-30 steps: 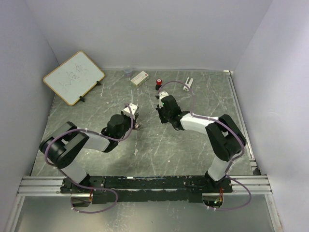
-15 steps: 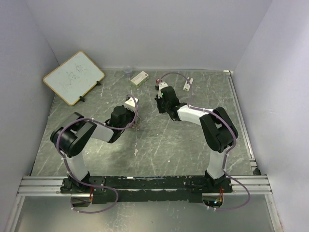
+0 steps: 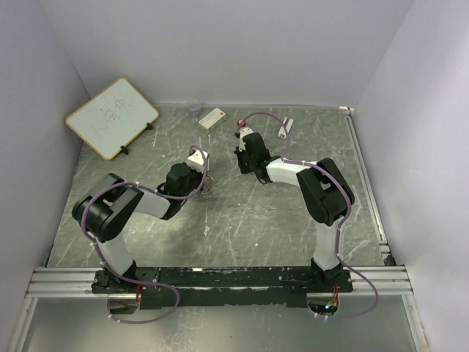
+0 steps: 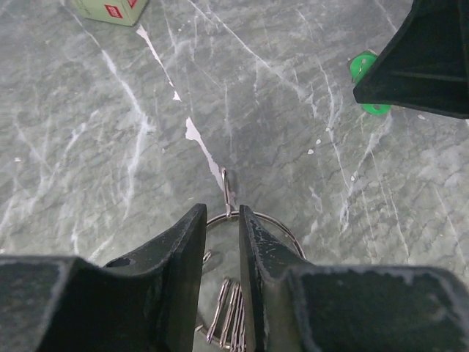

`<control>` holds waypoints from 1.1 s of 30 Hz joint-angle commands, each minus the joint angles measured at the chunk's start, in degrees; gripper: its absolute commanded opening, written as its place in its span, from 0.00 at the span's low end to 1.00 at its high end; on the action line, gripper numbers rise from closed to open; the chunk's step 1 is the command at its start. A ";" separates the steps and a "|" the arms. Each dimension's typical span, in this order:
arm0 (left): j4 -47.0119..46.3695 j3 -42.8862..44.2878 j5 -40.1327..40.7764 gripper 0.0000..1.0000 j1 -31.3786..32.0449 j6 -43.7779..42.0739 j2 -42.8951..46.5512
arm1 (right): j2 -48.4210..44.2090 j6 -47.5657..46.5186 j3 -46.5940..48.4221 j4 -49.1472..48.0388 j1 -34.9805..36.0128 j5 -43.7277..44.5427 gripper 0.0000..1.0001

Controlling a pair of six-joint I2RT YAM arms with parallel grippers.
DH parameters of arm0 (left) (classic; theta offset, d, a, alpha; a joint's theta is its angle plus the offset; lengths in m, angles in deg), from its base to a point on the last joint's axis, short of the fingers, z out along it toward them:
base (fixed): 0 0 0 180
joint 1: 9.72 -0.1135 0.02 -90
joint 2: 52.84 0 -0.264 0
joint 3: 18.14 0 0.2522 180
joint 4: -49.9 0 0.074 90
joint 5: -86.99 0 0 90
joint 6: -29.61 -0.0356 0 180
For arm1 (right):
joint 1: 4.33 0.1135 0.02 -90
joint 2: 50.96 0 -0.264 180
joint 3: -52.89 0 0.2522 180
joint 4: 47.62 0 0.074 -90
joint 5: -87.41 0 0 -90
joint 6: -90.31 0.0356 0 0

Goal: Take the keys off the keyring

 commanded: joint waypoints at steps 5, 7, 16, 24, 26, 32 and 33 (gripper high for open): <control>-0.87 -4.19 2.74 0.42 -0.34 1.10 11.11 | 1.51 0.55 0.87 -0.75 -0.41 -1.88 0.13; -0.02 -5.03 2.84 0.46 -0.34 1.46 13.78 | 1.67 0.65 0.61 -0.98 -0.44 -2.19 0.20; 4.05 -8.97 3.74 1.00 -0.34 2.27 25.79 | 0.03 1.39 -0.23 -1.98 -0.44 -3.71 0.30; 11.41 -9.44 4.90 1.00 -0.36 1.51 35.52 | -9.48 1.10 -4.26 -4.65 -0.31 -0.33 0.35; 14.05 -9.34 5.93 1.00 -0.34 2.23 37.68 | -12.49 1.50 -6.32 -5.12 -0.35 1.11 0.42; 23.85 -9.26 8.36 0.99 -0.34 4.84 43.21 | -23.24 4.43 -16.18 -7.84 -0.38 10.60 0.92; 24.90 -9.48 8.40 1.00 -0.32 5.07 44.08 | -25.17 4.94 -17.56 -7.73 -0.34 13.65 0.95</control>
